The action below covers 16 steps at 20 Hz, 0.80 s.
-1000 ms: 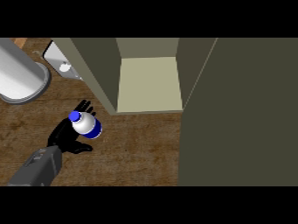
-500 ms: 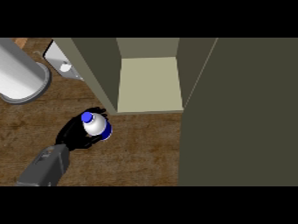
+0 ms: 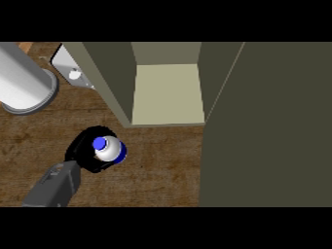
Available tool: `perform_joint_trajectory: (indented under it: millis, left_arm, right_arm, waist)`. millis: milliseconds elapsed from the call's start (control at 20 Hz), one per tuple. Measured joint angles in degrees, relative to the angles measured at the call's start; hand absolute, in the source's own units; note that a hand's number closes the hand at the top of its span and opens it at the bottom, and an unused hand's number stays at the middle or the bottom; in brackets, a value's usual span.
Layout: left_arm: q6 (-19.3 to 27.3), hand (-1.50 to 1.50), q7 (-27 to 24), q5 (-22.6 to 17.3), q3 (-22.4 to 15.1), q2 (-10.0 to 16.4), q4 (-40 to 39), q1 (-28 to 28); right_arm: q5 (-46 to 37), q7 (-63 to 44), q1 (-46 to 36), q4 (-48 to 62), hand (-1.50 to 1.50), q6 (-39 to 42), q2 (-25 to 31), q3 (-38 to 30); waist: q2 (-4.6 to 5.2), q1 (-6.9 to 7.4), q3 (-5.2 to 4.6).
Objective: Pick up the bottled water, place it into the cabinet and close the cabinet
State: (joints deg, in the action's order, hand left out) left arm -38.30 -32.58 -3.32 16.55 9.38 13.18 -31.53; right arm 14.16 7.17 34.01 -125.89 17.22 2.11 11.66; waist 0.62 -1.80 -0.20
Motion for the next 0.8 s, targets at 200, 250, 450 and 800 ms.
perform_joint_trajectory:
  millis: [200, 250, 450, 800]
  left_arm:
    - [4.4, 1.50, -3.6, -2.6, 2.8, 0.4, 1.6, 4.4]
    - [5.3, 1.50, -4.3, -3.5, 3.6, 0.6, 2.1, 5.5]
    - [7.2, 1.50, -6.3, -5.6, 5.0, 0.7, 4.6, 8.8]
    - [6.2, 1.50, -3.9, -10.5, 6.5, -0.1, 9.8, 11.5]
  right_arm:
    - [-0.2, 1.4, 1.6, 0.8, -1.50, 0.4, 0.2, -0.5]
    - [-0.6, 1.8, 1.8, 1.0, -1.50, 0.2, -0.2, -0.2]
    - [-2.0, 2.5, 1.2, 2.1, -1.50, -0.7, -0.7, 0.9]
    - [-1.0, 2.5, 1.3, 2.0, -1.50, -0.5, 0.2, 0.0]
  waist:
    - [-0.35, 0.89, 0.07]
    - [-0.43, 1.09, 0.09]
    - [-0.60, 1.48, 0.16]
    - [-0.73, 1.68, 0.20]
